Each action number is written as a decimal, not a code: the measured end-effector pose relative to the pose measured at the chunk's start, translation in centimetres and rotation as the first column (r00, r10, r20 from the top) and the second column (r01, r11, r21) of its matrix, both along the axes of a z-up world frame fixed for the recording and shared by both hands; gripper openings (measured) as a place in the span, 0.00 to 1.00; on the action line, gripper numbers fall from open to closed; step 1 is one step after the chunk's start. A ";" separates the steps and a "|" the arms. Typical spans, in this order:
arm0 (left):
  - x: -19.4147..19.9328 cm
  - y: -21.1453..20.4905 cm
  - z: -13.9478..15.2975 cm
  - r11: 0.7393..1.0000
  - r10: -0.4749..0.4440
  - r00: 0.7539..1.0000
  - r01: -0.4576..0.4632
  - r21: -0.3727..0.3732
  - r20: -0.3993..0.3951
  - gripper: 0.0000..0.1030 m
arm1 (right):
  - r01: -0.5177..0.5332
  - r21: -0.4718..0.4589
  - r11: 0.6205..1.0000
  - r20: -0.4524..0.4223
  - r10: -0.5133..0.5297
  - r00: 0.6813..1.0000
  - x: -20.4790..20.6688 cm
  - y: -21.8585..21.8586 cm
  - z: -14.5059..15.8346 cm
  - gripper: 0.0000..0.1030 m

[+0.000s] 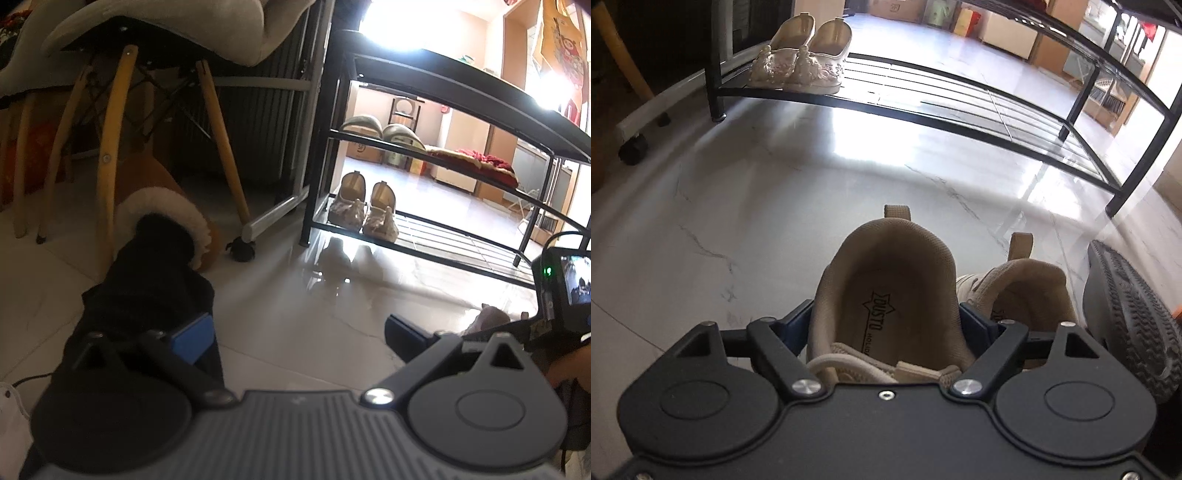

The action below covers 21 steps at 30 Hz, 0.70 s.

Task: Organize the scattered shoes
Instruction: 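Set the sneaker beside the other cream sneaker and open the right gripper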

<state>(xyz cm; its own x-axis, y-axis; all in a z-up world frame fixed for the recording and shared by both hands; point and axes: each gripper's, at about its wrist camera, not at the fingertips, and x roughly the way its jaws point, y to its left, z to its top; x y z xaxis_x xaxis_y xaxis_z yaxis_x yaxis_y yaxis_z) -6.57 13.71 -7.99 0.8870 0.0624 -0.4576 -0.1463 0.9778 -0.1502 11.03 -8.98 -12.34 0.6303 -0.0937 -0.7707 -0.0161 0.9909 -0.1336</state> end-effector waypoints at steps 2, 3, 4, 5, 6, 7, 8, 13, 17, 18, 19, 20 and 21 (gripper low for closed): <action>0.0 0.0 0.0 1.000 0.001 1.000 -0.001 -0.002 0.000 0.97 | -0.032 0.049 0.998 0.070 0.029 0.997 -1.0 -0.7 1.7 0.85; 0.0 0.0 0.0 1.000 0.001 1.000 -0.001 -0.003 0.000 0.97 | -0.052 0.081 0.995 0.113 0.043 0.993 -1.8 -1.1 2.9 0.88; 0.0 0.0 0.0 1.000 0.002 1.000 -0.002 -0.003 0.000 0.97 | -0.066 0.108 0.992 0.144 0.050 0.988 -2.2 -1.8 3.7 0.89; 0.0 0.0 0.0 1.000 0.001 1.000 -0.001 -0.004 -0.001 0.97 | -0.074 0.128 0.989 0.167 0.052 0.985 -2.6 -2.2 4.4 0.91; 0.0 0.0 0.0 1.000 0.001 1.000 -0.001 -0.005 -0.002 0.97 | -0.084 0.194 0.977 0.232 0.038 0.972 -4.1 -4.0 6.2 0.93; 0.0 -0.1 0.0 1.000 0.002 1.000 -0.002 -0.006 -0.003 0.97 | -0.088 0.219 0.972 0.252 0.030 0.967 -4.7 -4.8 6.7 0.94; 0.0 -0.1 0.0 1.000 0.002 1.000 -0.002 -0.006 -0.004 0.97 | -0.091 0.243 0.966 0.271 0.022 0.962 -5.2 -5.7 7.1 0.95; 0.1 -0.6 -0.1 1.000 -0.011 1.000 0.011 0.005 -0.013 0.97 | -0.060 0.332 0.941 0.311 -0.049 0.949 -9.6 -11.4 6.9 0.93; 0.1 -1.4 -0.2 0.999 -0.034 0.999 0.034 0.040 -0.012 0.97 | -0.015 0.345 0.938 0.249 -0.077 0.965 -12.3 -13.5 4.4 0.87; 0.1 -1.5 -0.2 0.998 -0.037 0.999 0.037 0.044 -0.012 0.97 | -0.002 0.350 0.937 0.242 -0.088 0.966 -12.6 -13.7 4.0 0.88; 0.1 -1.6 -0.2 0.998 -0.039 0.999 0.040 0.049 -0.011 0.97 | 0.014 0.369 0.929 0.230 -0.106 0.967 -13.0 -13.8 3.5 0.88; 0.0 -1.8 -0.2 0.997 -0.044 0.999 0.045 0.059 -0.009 0.97 | 0.031 0.387 0.922 0.218 -0.124 0.968 -13.3 -14.0 3.0 0.89; 0.0 -1.8 -0.2 0.997 -0.044 0.999 0.045 0.061 -0.011 0.97 | 0.040 0.403 0.914 0.205 -0.133 0.970 -13.3 -13.9 2.4 0.90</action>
